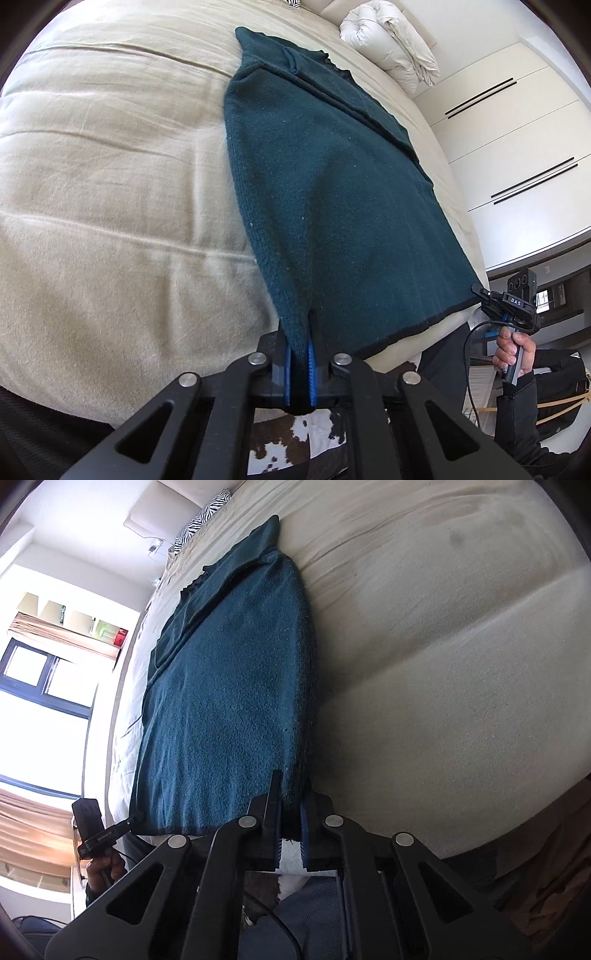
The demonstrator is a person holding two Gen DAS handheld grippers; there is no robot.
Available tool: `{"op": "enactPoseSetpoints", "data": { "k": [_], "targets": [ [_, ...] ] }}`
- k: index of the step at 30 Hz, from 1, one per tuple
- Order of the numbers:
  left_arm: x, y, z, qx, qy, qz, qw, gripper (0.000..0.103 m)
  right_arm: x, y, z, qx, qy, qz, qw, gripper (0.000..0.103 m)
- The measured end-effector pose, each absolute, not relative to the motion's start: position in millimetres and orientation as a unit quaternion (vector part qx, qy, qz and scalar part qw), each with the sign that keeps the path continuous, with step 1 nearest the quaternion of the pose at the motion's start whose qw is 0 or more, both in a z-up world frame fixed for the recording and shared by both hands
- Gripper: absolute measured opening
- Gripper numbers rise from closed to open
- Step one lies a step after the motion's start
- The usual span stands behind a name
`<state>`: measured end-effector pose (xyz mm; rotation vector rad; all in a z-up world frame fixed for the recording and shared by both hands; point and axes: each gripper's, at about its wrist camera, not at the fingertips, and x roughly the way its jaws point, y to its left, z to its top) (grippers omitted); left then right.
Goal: Fold small clothes
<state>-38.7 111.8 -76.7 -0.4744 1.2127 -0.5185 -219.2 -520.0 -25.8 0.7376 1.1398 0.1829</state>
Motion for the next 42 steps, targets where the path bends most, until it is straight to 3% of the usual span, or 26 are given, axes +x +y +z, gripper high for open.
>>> {"op": "enactPoseSetpoints", "data": {
  "k": [19, 42],
  "targets": [
    [17.0, 138.1, -14.6, -0.37, 0.442, -0.309, 0.757, 0.008, -152.7, -512.1, 37.1, 0.428, 0.395, 0.152, 0.799, 0.006],
    [210.8, 161.8, -21.8, -0.462, 0.398, -0.261, 0.748, 0.008, 56.3, -523.0, 46.3, 0.41, 0.37, 0.101, 0.827, 0.006]
  ]
}}
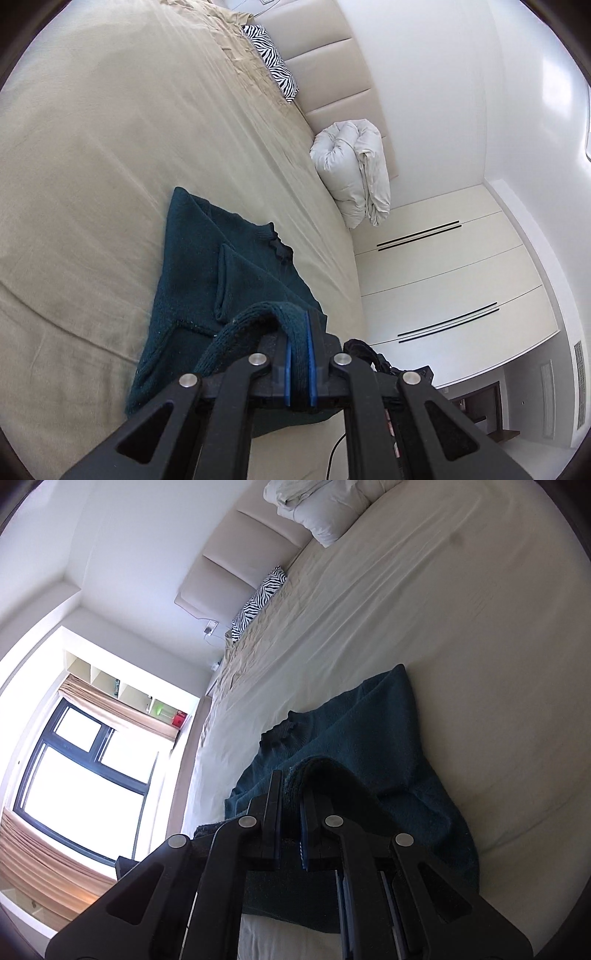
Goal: Fold small clothes
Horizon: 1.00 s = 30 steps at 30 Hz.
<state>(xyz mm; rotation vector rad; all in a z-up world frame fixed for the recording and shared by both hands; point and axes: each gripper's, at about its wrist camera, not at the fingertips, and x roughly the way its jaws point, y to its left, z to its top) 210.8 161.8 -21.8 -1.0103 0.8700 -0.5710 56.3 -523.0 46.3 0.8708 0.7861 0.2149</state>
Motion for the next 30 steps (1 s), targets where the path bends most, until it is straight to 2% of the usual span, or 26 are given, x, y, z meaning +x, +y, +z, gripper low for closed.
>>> {"op": "enactPoseSetpoints", "data": {
  "k": [13, 16, 17, 18, 19, 21, 23, 30],
  "targets": [
    [312.7, 158.2, -75.8, -0.446, 0.437, -0.211, 0.752, 0.009, 179.3, -542.5, -20.9, 0.426, 0.399, 0.03, 0.812, 0.007],
    [323.8, 160.3, -94.7, -0.445, 0.448, -0.194, 0.751, 0.01, 198.7, -545.9, -39.7, 0.434, 0.405, 0.01, 0.804, 0.008],
    [327.0, 161.0, -100.2, -0.447, 0.45, -0.191, 0.749, 0.013, 205.4, -546.8, -48.2, 0.435, 0.414, 0.004, 0.8, 0.009],
    [329.5, 162.0, -105.3, -0.449, 0.454, -0.188, 0.747, 0.024, 209.8, -548.0, -54.8, 0.435, 0.42, -0.005, 0.796, 0.014],
    [330.4, 162.6, -108.8, -0.452, 0.455, -0.186, 0.745, 0.03, 211.6, -549.4, -60.5, 0.437, 0.422, -0.014, 0.794, 0.019],
    [325.4, 166.5, -108.8, -0.452, 0.441, -0.182, 0.753, 0.048, 208.7, -552.5, -63.3, 0.442, 0.407, -0.019, 0.799, 0.043],
    [318.9, 173.5, -107.0, -0.455, 0.433, -0.173, 0.759, 0.057, 202.3, -557.2, -61.5, 0.441, 0.392, -0.035, 0.806, 0.064],
    [277.9, 178.6, -90.4, -0.401, 0.432, -0.158, 0.792, 0.059, 168.5, -558.0, -44.5, 0.388, 0.402, -0.035, 0.829, 0.064]
  ]
}}
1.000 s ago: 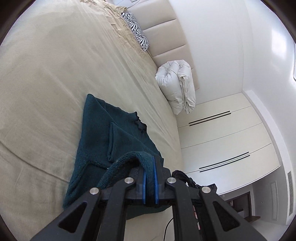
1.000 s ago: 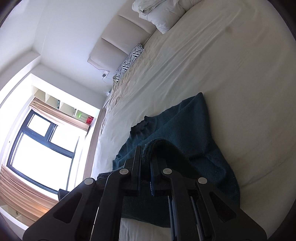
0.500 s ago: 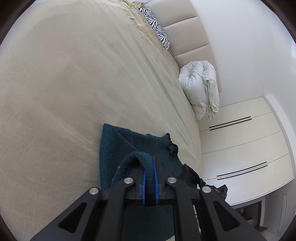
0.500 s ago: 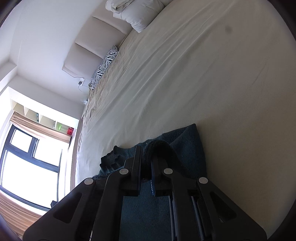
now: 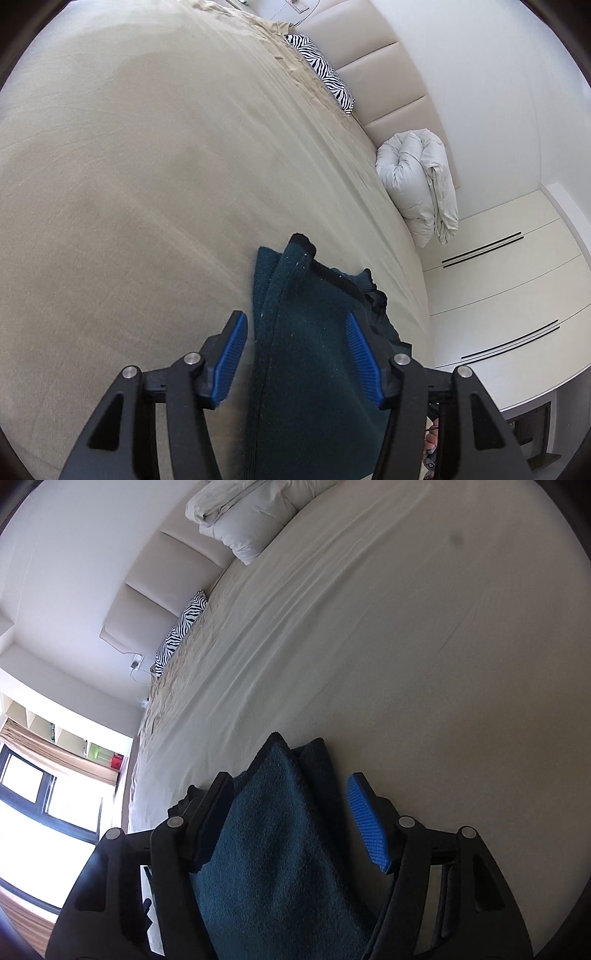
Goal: Fold small clothes
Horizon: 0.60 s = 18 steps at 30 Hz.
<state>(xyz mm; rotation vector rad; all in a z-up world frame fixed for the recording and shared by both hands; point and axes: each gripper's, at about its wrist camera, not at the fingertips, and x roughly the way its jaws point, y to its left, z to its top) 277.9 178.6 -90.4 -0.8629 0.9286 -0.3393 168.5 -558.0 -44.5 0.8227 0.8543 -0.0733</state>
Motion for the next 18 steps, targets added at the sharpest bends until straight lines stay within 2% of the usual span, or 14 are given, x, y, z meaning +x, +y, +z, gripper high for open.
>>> {"op": "enactPoseSetpoints", "data": {
  "k": [7, 10, 11, 12, 13, 14, 15, 16, 17, 18],
  "targets": [
    [241.9, 146.3, -103.7, -0.339, 0.462, -0.159, 0.804, 0.063, 152.8, -527.9, -42.5, 0.273, 0.447, -0.029, 0.851, 0.062],
    [234.8, 135.1, -100.4, -0.308, 0.462, -0.156, 0.817, 0.062, 146.9, -523.6, -52.0, 0.231, 0.466, -0.027, 0.853, 0.053],
    [234.0, 131.9, -99.1, -0.299, 0.463, -0.156, 0.82, 0.061, 141.9, -522.3, -55.9, 0.215, 0.477, -0.026, 0.852, 0.045],
    [233.3, 129.4, -98.5, -0.289, 0.465, -0.156, 0.822, 0.055, 134.9, -520.7, -57.6, 0.196, 0.487, -0.025, 0.851, 0.032],
    [234.3, 126.2, -98.1, -0.28, 0.469, -0.155, 0.823, 0.051, 135.1, -516.2, -60.3, 0.179, 0.494, -0.026, 0.85, 0.029],
    [233.3, 125.3, -97.9, -0.273, 0.47, -0.149, 0.826, 0.042, 132.9, -512.7, -60.3, 0.168, 0.493, -0.028, 0.853, 0.025],
    [231.8, 125.5, -98.2, -0.269, 0.47, -0.143, 0.829, 0.036, 129.7, -510.1, -58.6, 0.162, 0.489, -0.03, 0.857, 0.017],
    [231.5, 125.9, -98.5, -0.266, 0.469, -0.138, 0.83, 0.032, 127.1, -508.4, -55.5, 0.159, 0.485, -0.033, 0.859, 0.014],
    [230.2, 127.4, -99.3, -0.267, 0.468, -0.133, 0.832, 0.025, 124.1, -507.3, -51.8, 0.156, 0.48, -0.04, 0.862, 0.008],
    [229.0, 127.9, -100.0, -0.27, 0.467, -0.133, 0.832, 0.022, 121.2, -506.8, -48.1, 0.152, 0.476, -0.048, 0.865, 0.007]
  ]
}}
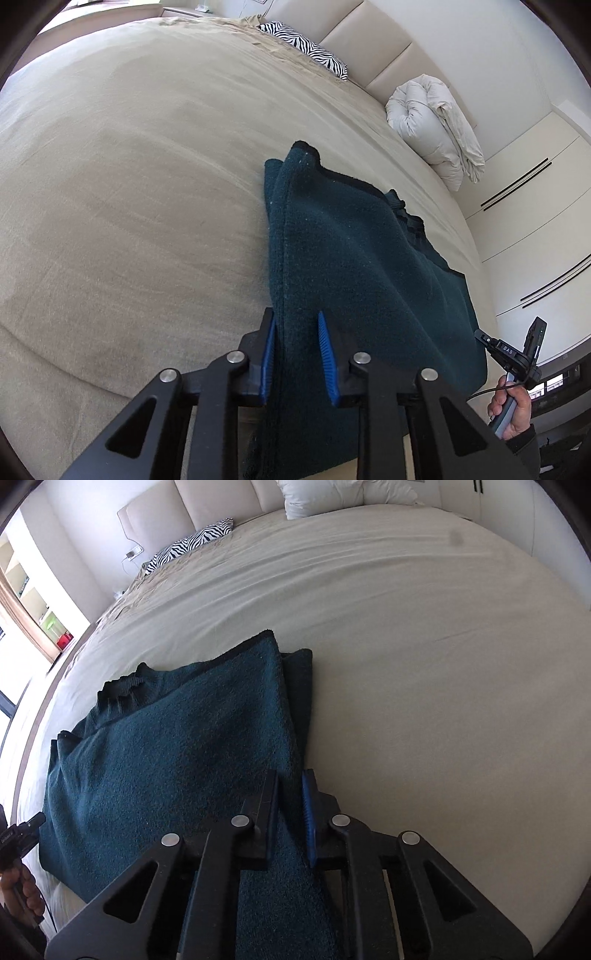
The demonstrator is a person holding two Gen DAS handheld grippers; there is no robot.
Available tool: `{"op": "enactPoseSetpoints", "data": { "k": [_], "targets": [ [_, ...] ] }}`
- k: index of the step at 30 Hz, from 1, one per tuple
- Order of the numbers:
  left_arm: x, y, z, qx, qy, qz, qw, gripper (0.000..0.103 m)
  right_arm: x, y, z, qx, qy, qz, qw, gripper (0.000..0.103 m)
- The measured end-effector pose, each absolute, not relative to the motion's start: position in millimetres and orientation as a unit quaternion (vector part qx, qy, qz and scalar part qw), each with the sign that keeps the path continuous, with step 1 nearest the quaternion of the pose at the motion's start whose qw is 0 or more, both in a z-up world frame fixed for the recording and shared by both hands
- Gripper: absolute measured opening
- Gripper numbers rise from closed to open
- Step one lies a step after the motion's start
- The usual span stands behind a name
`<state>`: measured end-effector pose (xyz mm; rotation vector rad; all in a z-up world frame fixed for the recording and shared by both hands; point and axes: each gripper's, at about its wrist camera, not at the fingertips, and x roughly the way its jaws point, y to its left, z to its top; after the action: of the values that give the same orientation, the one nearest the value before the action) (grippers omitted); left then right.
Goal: Fold small clothes
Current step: 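Grasp the folded edge with both grippers and fold it over again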
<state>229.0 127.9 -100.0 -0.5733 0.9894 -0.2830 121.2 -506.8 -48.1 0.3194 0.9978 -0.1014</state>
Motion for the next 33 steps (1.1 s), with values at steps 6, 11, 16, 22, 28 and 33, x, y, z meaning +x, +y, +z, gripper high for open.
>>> {"op": "enactPoseSetpoints", "data": {
  "k": [6, 11, 16, 22, 28, 33],
  "targets": [
    [224.4, 121.4, -99.1, -0.248, 0.462, -0.13, 0.841, 0.015, 104.8, -509.7, -32.1, 0.157, 0.462, -0.068, 0.87, 0.005],
    [223.2, 117.8, -98.3, -0.234, 0.464, -0.129, 0.844, 0.013, 89.1, -536.2, -49.3, 0.218, 0.465, -0.084, 0.854, 0.005],
    [217.1, 123.9, -103.7, -0.241, 0.466, -0.129, 0.841, 0.012, 84.1, -544.6, -70.7, 0.259, 0.458, -0.069, 0.847, 0.005],
    [211.6, 128.2, -103.3, -0.249, 0.462, -0.129, 0.841, 0.012, 76.9, -542.7, -62.9, 0.27, 0.448, -0.062, 0.85, 0.008],
    [206.7, 129.1, -106.7, -0.258, 0.461, -0.123, 0.84, 0.013, 68.5, -527.6, -66.1, 0.221, 0.464, -0.064, 0.855, 0.014],
    [201.3, 140.4, -94.9, -0.268, 0.456, -0.1, 0.843, 0.022, 57.2, -533.3, -48.9, 0.243, 0.44, -0.094, 0.859, 0.021]
  ]
}}
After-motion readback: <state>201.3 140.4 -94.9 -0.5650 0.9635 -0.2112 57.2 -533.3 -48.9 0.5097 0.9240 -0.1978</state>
